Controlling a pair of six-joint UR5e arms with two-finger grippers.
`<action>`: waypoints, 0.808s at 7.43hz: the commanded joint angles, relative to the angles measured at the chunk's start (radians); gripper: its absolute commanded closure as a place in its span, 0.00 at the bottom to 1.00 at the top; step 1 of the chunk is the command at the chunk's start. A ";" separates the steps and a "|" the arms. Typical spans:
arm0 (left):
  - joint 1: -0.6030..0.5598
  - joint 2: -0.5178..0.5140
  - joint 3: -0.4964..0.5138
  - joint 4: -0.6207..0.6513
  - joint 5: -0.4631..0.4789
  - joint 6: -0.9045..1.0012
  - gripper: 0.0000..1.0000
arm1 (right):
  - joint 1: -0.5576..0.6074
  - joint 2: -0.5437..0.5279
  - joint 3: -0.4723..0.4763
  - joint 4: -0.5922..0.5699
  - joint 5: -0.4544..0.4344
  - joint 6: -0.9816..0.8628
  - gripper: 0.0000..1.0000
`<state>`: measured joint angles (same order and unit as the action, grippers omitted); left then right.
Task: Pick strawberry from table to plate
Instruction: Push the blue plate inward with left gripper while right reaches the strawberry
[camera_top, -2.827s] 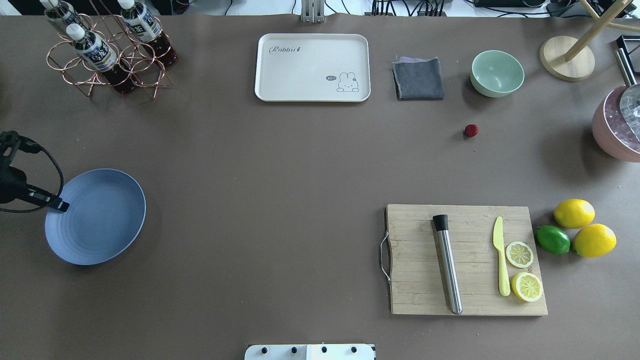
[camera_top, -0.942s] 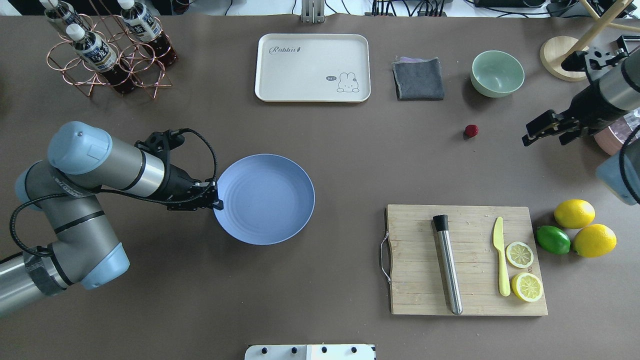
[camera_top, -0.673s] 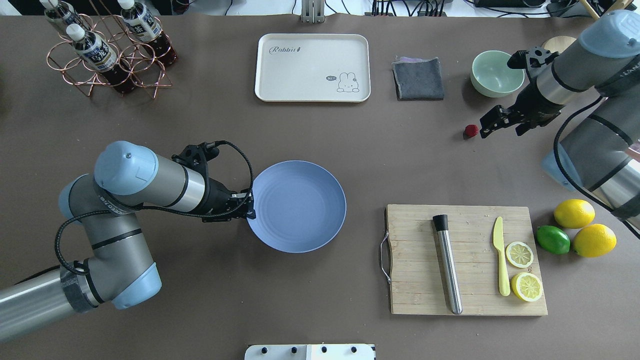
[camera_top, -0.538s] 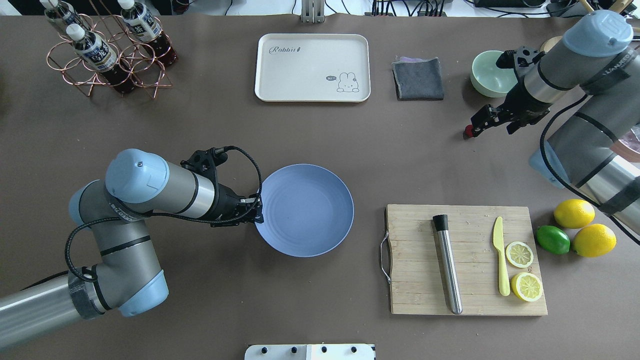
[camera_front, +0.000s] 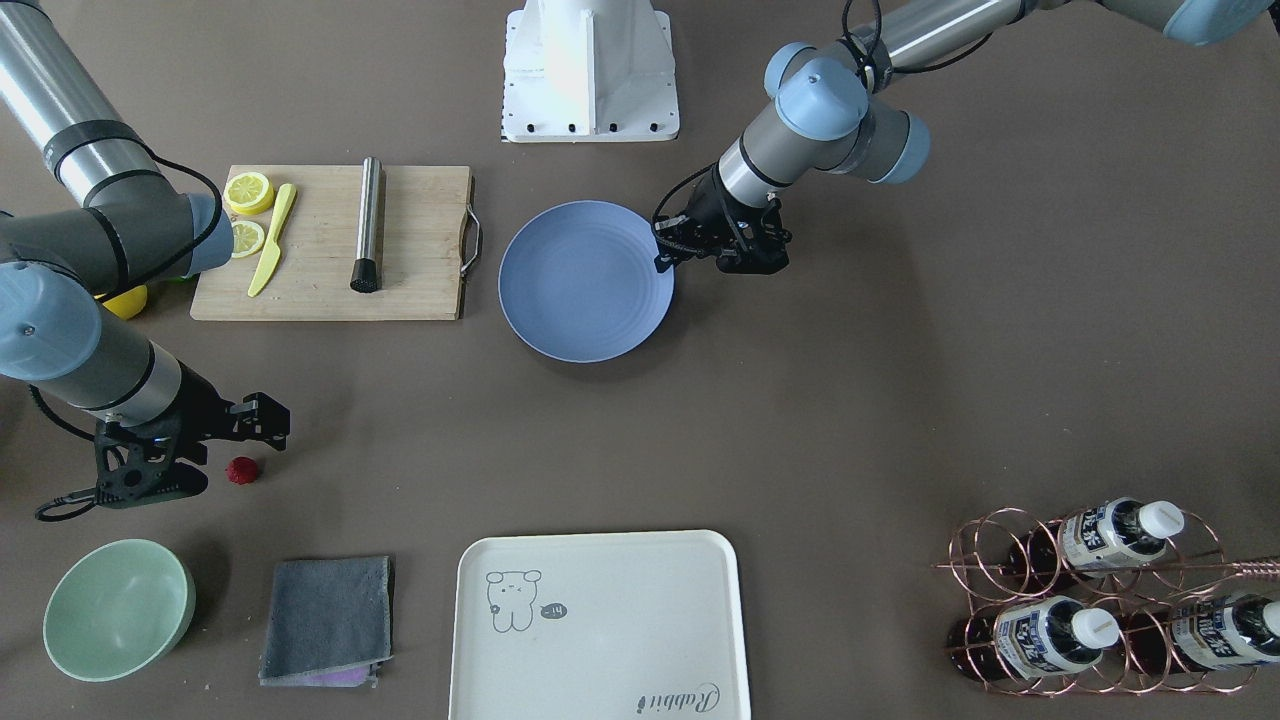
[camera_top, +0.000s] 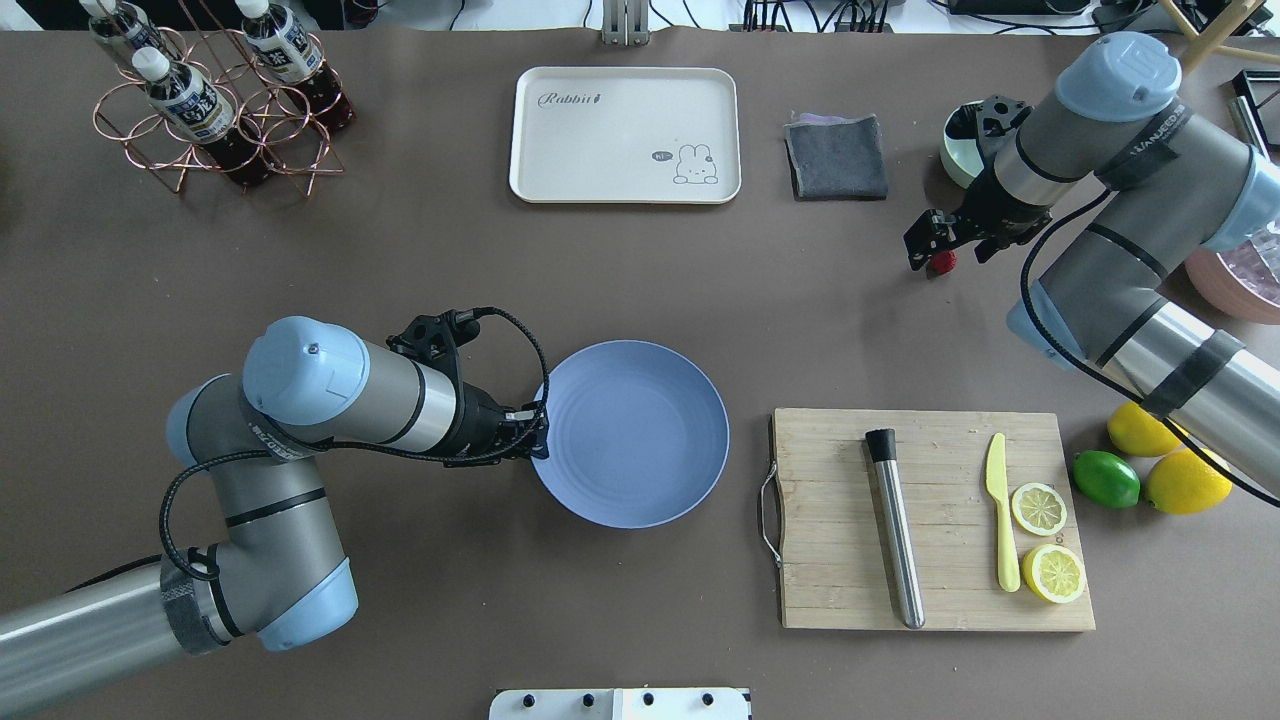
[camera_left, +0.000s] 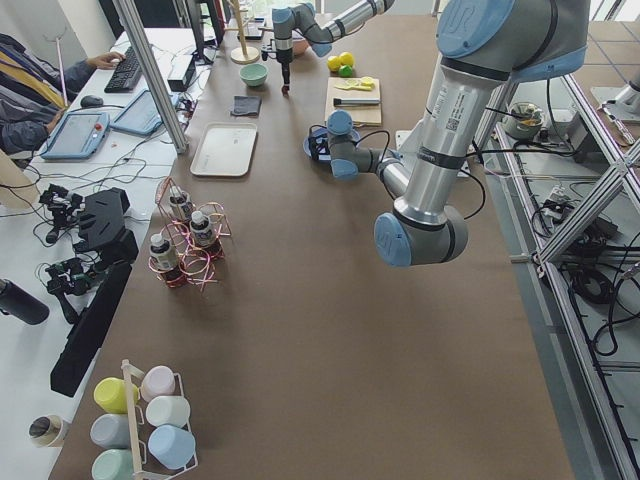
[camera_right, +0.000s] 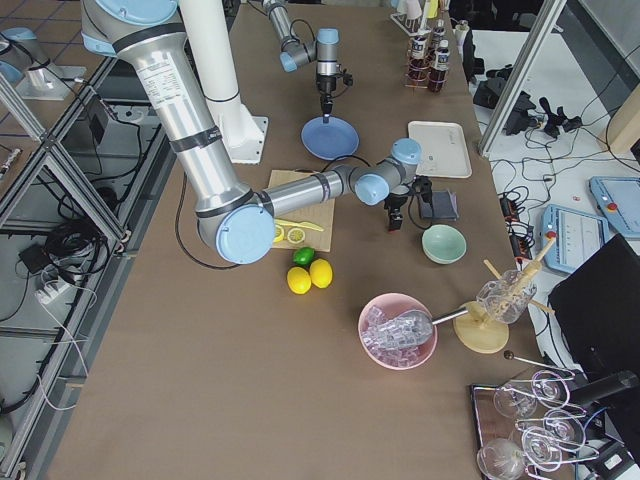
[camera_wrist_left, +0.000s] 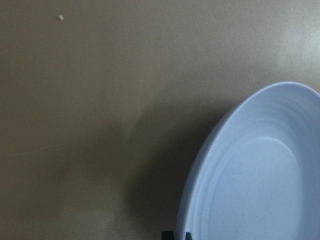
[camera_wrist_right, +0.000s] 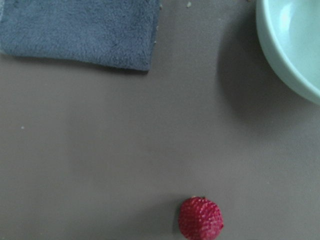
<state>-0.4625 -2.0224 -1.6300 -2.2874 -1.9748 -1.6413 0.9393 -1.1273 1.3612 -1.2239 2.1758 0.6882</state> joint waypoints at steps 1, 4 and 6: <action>0.005 -0.009 0.002 0.006 0.001 0.000 1.00 | -0.016 0.020 -0.051 0.038 -0.062 -0.002 0.15; 0.007 -0.012 0.002 0.005 0.002 0.000 0.85 | -0.020 0.018 -0.050 0.038 -0.070 -0.007 0.65; 0.005 -0.012 -0.004 0.005 0.013 0.001 0.03 | -0.020 0.020 -0.039 0.038 -0.068 -0.009 1.00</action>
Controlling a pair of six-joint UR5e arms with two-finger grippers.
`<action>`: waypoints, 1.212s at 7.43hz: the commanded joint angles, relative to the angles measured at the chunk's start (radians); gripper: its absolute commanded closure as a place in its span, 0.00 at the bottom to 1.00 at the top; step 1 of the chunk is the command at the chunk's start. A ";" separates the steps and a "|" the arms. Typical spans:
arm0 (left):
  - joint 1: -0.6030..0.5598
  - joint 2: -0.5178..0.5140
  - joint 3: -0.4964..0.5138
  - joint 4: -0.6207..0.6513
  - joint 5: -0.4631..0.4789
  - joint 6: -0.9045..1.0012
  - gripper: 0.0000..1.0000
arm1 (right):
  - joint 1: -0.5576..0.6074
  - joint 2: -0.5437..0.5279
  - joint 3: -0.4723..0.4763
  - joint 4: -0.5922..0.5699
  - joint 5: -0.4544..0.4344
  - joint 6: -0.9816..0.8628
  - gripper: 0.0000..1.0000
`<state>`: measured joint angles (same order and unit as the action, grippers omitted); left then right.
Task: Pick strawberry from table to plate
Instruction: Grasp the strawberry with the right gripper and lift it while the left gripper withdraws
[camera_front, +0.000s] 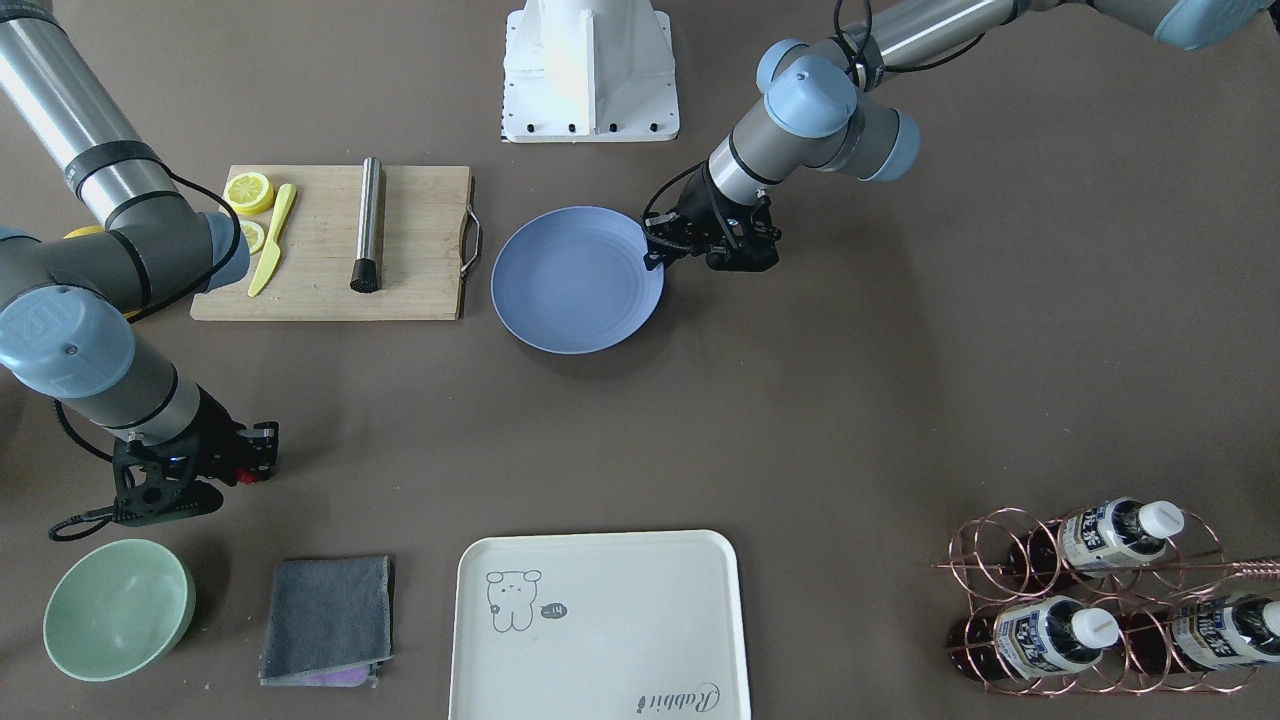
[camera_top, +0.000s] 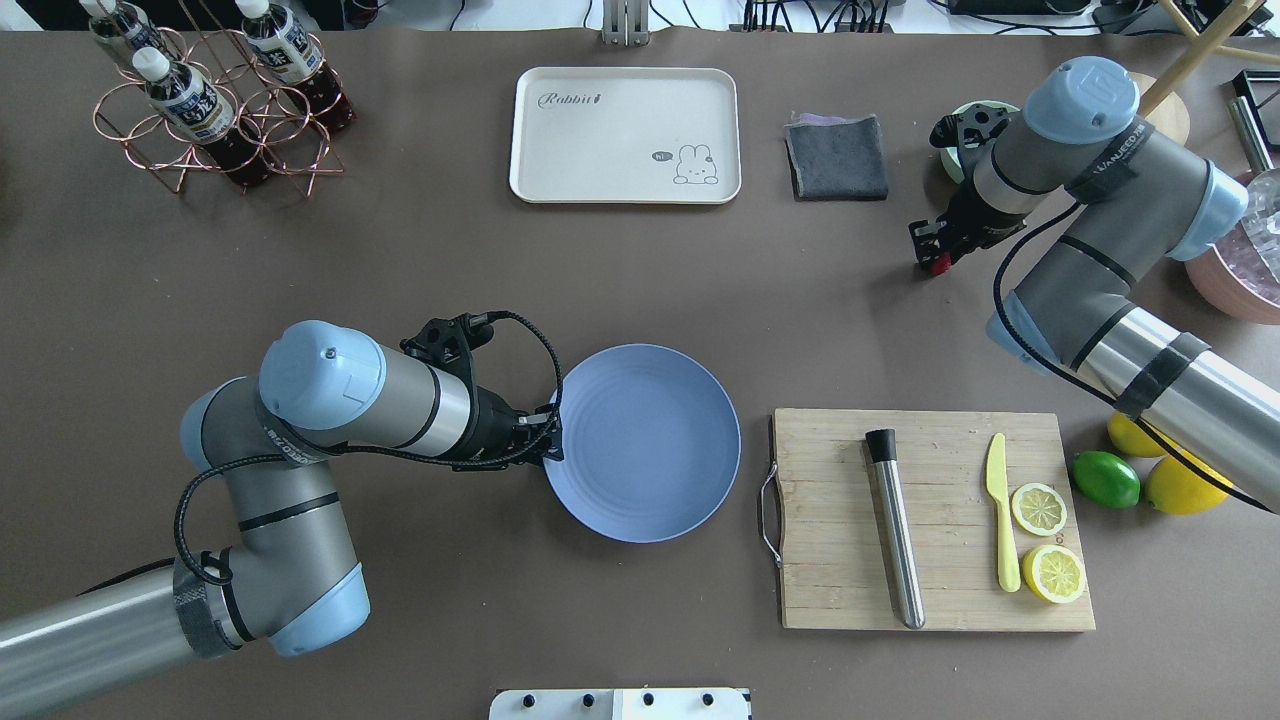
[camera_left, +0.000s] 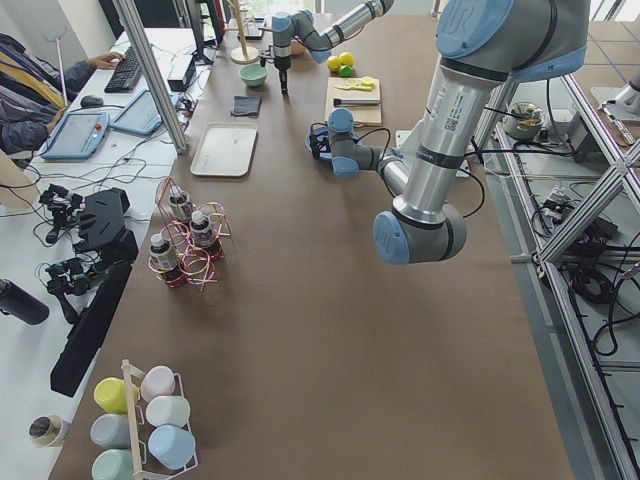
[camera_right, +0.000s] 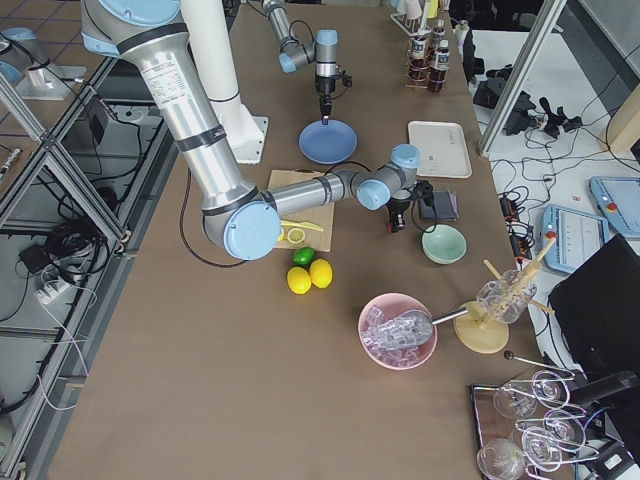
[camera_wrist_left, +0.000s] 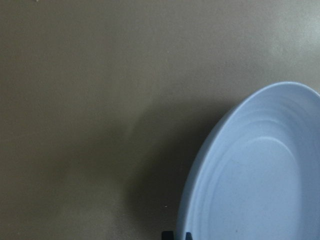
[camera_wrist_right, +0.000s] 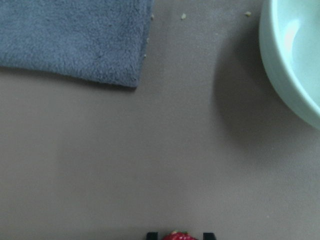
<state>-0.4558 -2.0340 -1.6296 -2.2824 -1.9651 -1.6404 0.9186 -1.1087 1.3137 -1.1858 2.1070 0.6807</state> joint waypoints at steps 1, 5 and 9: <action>-0.004 0.001 -0.015 0.000 0.000 0.001 0.03 | 0.000 0.012 0.013 0.000 0.010 0.009 1.00; -0.245 0.081 -0.036 0.001 -0.226 0.122 0.03 | -0.058 0.073 0.212 -0.151 0.022 0.201 1.00; -0.457 0.230 -0.006 0.001 -0.402 0.457 0.03 | -0.367 0.145 0.362 -0.190 -0.144 0.613 1.00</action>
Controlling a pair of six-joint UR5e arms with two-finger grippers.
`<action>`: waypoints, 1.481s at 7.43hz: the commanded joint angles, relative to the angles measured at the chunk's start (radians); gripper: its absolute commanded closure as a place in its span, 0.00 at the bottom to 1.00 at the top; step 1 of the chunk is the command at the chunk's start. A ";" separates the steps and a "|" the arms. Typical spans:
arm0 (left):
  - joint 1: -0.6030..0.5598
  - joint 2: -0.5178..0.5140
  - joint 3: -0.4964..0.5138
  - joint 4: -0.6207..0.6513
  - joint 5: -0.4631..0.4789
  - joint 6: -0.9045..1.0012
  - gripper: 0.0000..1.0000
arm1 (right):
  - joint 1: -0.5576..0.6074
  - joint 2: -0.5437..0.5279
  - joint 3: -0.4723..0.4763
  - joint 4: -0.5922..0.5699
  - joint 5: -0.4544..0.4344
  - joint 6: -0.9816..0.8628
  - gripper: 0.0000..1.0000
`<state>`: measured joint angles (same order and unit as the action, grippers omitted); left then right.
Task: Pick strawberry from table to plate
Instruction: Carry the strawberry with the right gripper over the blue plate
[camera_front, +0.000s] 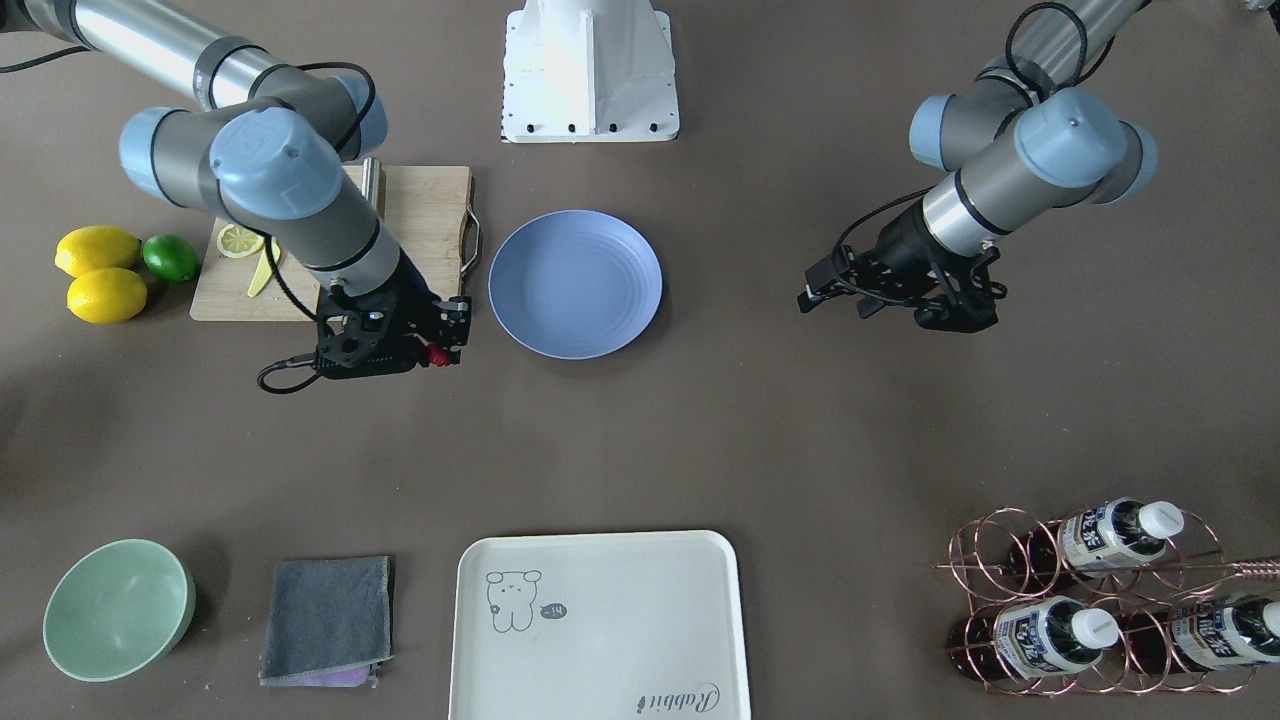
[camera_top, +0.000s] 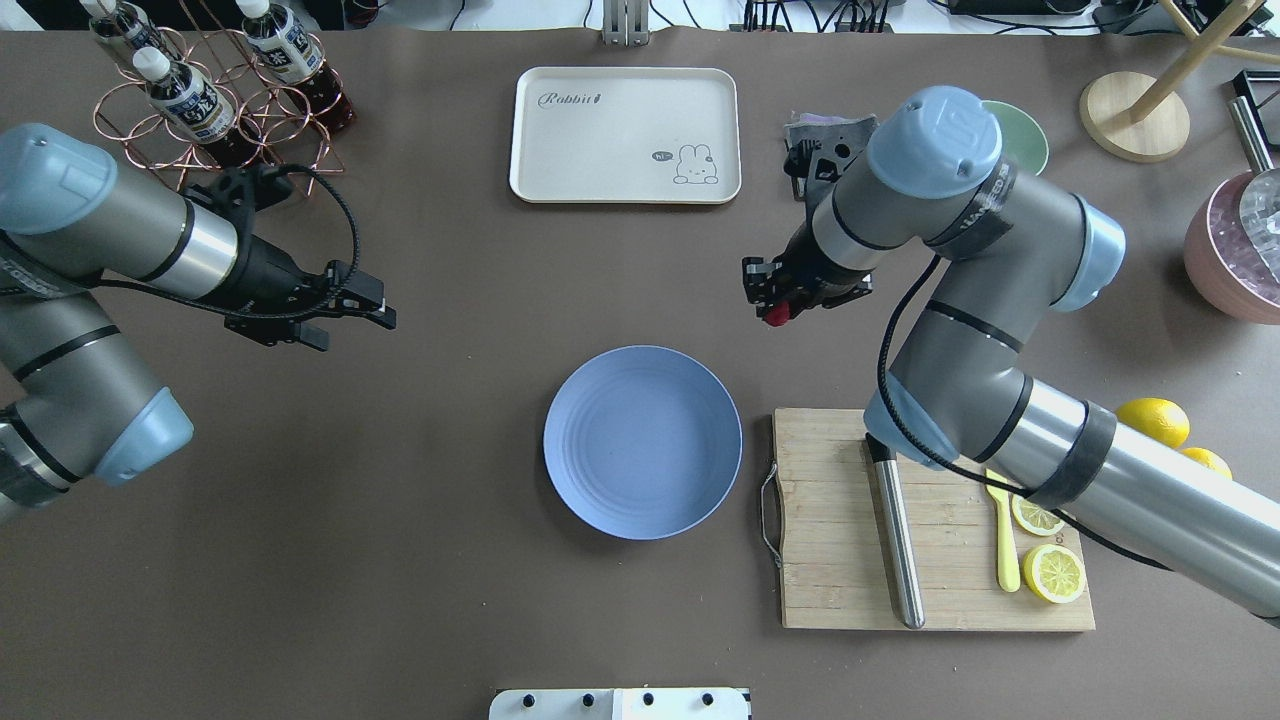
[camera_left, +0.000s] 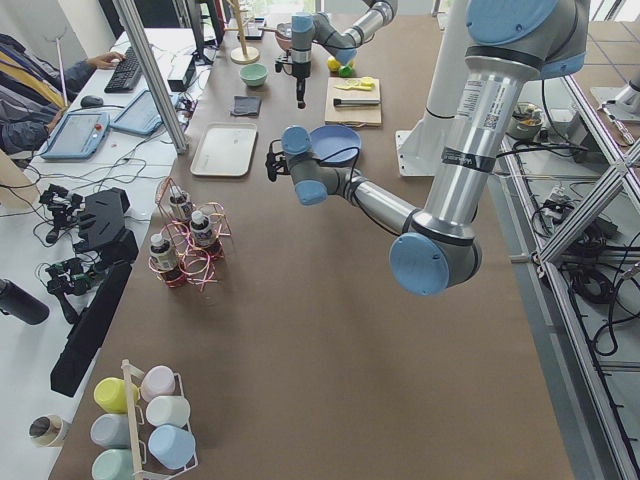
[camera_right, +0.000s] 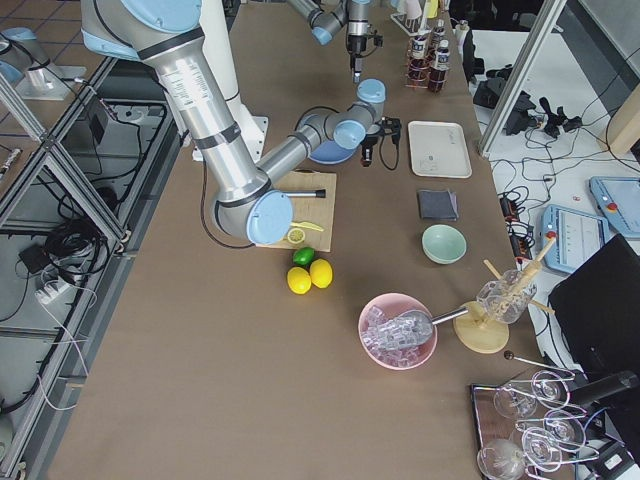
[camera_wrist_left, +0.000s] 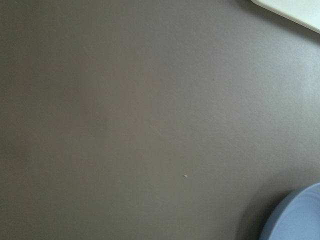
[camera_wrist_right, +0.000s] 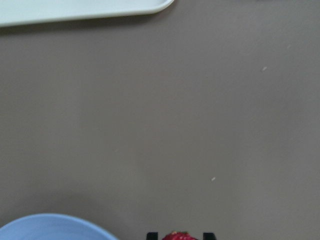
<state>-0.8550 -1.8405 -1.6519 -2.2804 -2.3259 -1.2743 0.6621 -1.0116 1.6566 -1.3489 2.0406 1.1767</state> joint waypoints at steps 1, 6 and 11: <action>-0.068 0.041 0.032 -0.001 -0.041 0.119 0.03 | -0.184 0.074 0.011 -0.056 -0.147 0.145 1.00; -0.073 0.066 0.032 -0.007 -0.041 0.121 0.03 | -0.279 0.103 -0.037 -0.050 -0.229 0.192 0.89; -0.116 0.128 0.003 -0.007 -0.036 0.134 0.03 | -0.183 0.079 0.020 -0.076 -0.180 0.149 0.00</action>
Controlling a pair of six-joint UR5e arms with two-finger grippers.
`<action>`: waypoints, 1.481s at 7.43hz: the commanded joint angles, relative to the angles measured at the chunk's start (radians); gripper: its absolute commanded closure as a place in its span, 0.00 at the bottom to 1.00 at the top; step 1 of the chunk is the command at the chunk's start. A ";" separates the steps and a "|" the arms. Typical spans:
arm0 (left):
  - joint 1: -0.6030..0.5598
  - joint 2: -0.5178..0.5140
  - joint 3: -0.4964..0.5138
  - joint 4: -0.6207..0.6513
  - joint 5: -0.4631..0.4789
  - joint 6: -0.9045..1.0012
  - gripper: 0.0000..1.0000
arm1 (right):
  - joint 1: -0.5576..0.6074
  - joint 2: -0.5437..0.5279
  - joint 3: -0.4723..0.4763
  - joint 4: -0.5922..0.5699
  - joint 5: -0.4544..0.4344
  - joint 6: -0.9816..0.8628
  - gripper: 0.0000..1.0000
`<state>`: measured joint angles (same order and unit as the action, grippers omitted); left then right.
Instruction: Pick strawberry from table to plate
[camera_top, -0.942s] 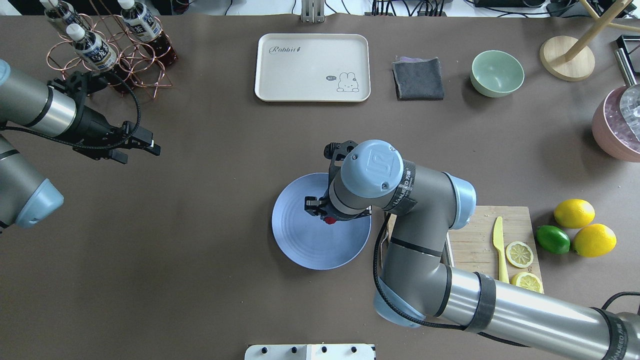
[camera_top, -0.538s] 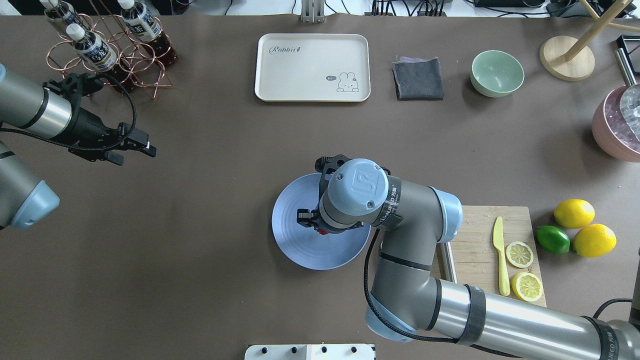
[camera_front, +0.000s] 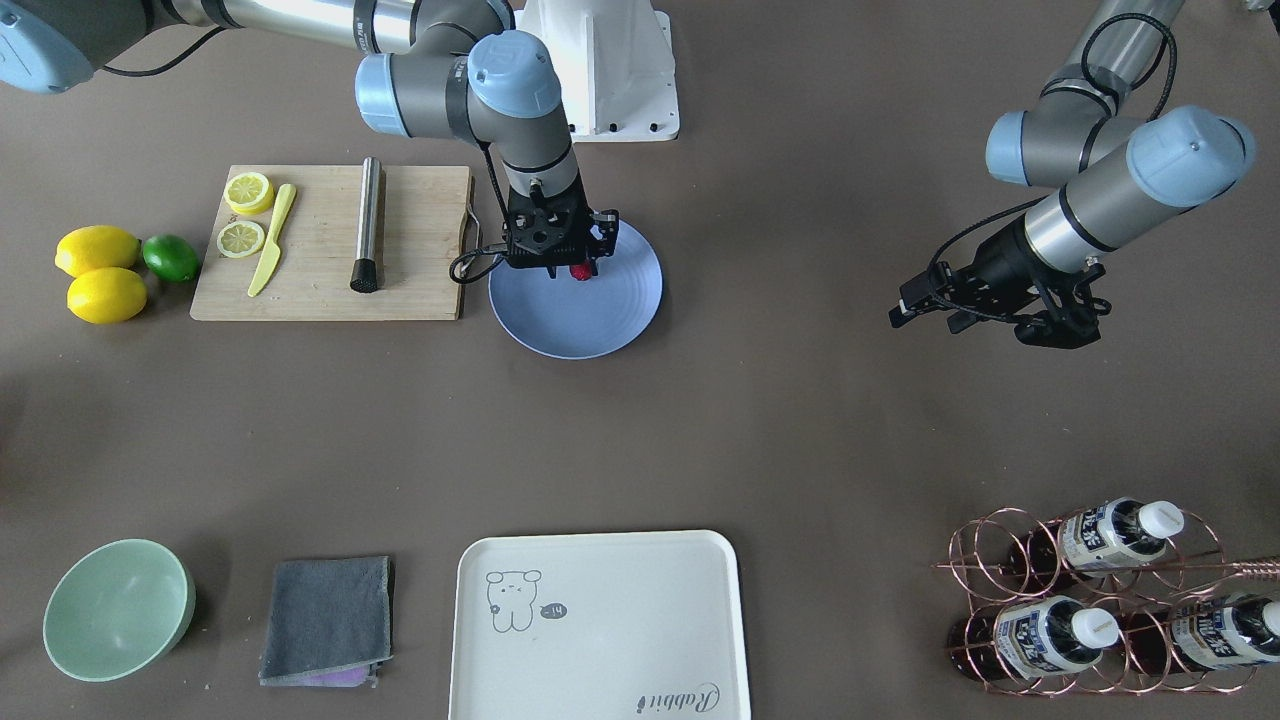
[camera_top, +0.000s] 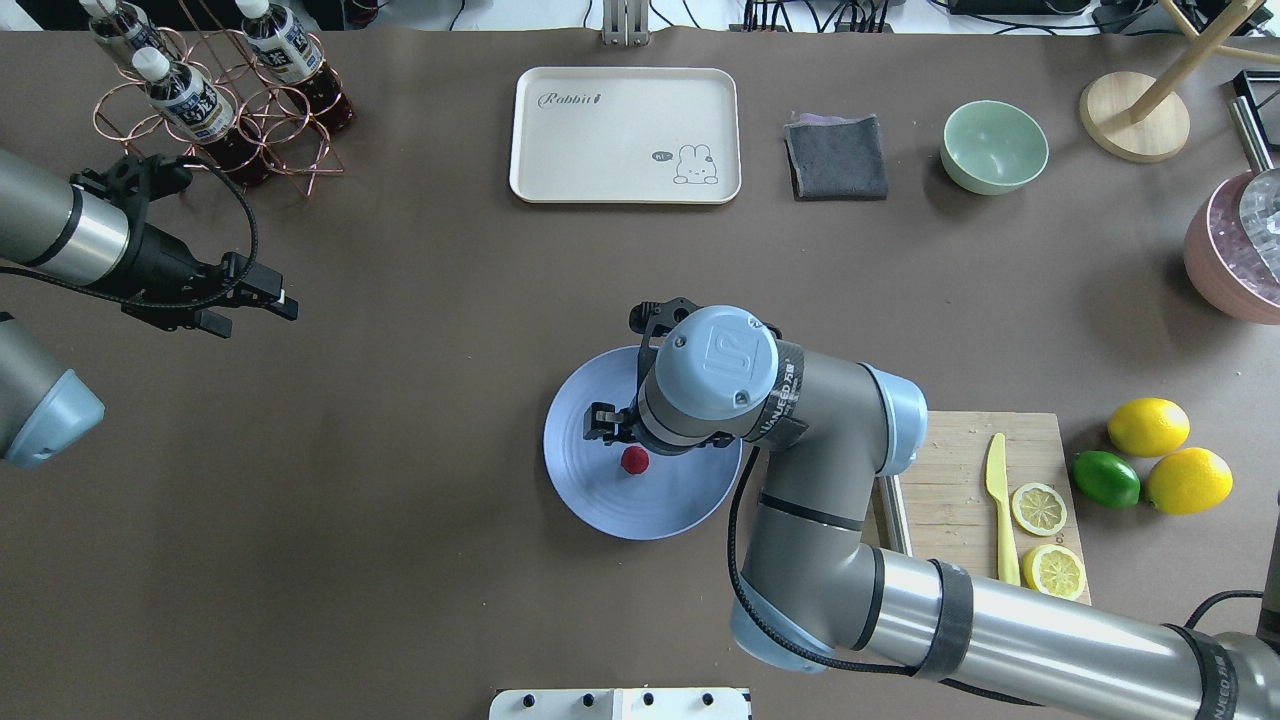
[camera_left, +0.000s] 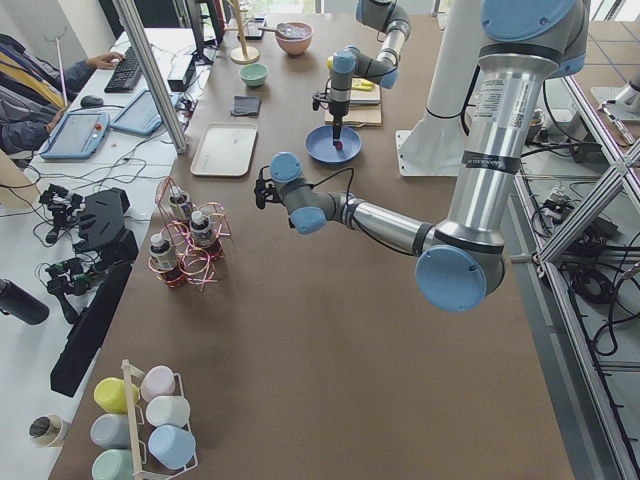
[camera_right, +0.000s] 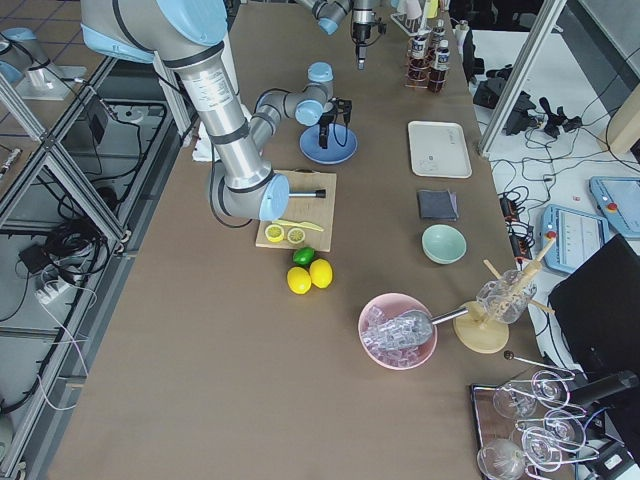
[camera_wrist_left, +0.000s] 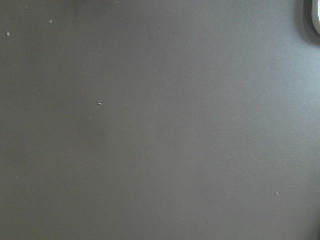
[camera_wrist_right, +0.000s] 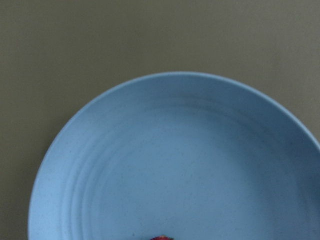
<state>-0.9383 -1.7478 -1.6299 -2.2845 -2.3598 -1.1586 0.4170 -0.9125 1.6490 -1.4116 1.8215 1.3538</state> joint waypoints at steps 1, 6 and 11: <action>-0.077 0.060 -0.024 0.002 -0.004 0.087 0.03 | 0.168 -0.089 0.060 -0.017 0.146 -0.170 0.00; -0.405 0.240 -0.048 0.339 -0.105 0.792 0.03 | 0.768 -0.449 -0.004 -0.020 0.518 -0.981 0.00; -0.528 0.214 -0.041 0.615 -0.033 1.098 0.03 | 1.043 -0.643 -0.092 -0.038 0.521 -1.458 0.00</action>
<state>-1.4376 -1.5310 -1.6721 -1.7132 -2.3979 -0.1199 1.4300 -1.5297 1.5630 -1.4414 2.3585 -0.0516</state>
